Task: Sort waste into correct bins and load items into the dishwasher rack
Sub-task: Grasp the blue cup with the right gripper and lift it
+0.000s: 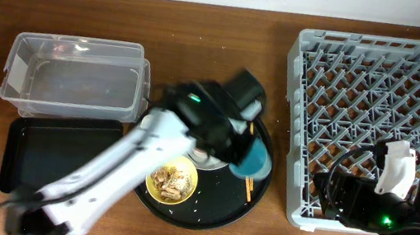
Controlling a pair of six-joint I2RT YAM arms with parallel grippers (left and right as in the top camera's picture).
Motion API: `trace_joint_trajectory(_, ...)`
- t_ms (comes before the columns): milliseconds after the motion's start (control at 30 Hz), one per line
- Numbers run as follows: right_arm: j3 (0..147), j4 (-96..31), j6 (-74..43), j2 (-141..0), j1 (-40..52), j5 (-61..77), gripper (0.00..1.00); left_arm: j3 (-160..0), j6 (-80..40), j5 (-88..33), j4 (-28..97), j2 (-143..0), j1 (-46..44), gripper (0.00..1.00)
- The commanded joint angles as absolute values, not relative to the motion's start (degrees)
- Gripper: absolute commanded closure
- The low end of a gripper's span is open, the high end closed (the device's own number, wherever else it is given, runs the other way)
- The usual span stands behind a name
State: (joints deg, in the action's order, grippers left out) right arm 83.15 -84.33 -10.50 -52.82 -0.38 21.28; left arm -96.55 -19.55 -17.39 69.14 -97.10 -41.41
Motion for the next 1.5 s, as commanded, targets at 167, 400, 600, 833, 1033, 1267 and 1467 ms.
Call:
trace_joint_trajectory(167,83.8,-84.4,16.1,-54.0,-0.4,53.6,0.0,-100.6,4.4,-76.8,70.0,-92.2,-22.2,1.0)
trace_joint_trajectory(400,83.8,-70.1,16.1,-57.3,-0.4,67.7,0.02,-100.6,4.4,-78.3,70.2,-92.2,-25.3,1.0)
trace_joint_trajectory(600,83.8,-67.7,16.1,-62.5,3.3,76.1,0.14,-100.6,4.4,-78.2,69.9,-92.2,-27.0,1.0)
trace_joint_trajectory(833,83.8,-65.6,14.6,-63.7,11.2,69.1,0.36,-100.6,4.4,-78.2,69.6,-92.2,-27.0,0.99)
trace_joint_trajectory(1033,84.0,-65.3,7.3,-60.4,11.2,52.3,0.45,-100.6,4.4,-75.1,70.6,-92.2,-26.8,0.01)
trace_joint_trajectory(1267,84.0,-80.0,-16.5,-54.3,11.2,5.5,0.37,-100.6,4.4,-49.8,83.8,-92.2,-18.9,0.01)
trace_joint_trajectory(1467,83.7,-95.6,-25.2,-62.8,11.2,-7.0,0.3,-100.7,6.2,-47.9,89.3,-92.2,-15.8,0.01)
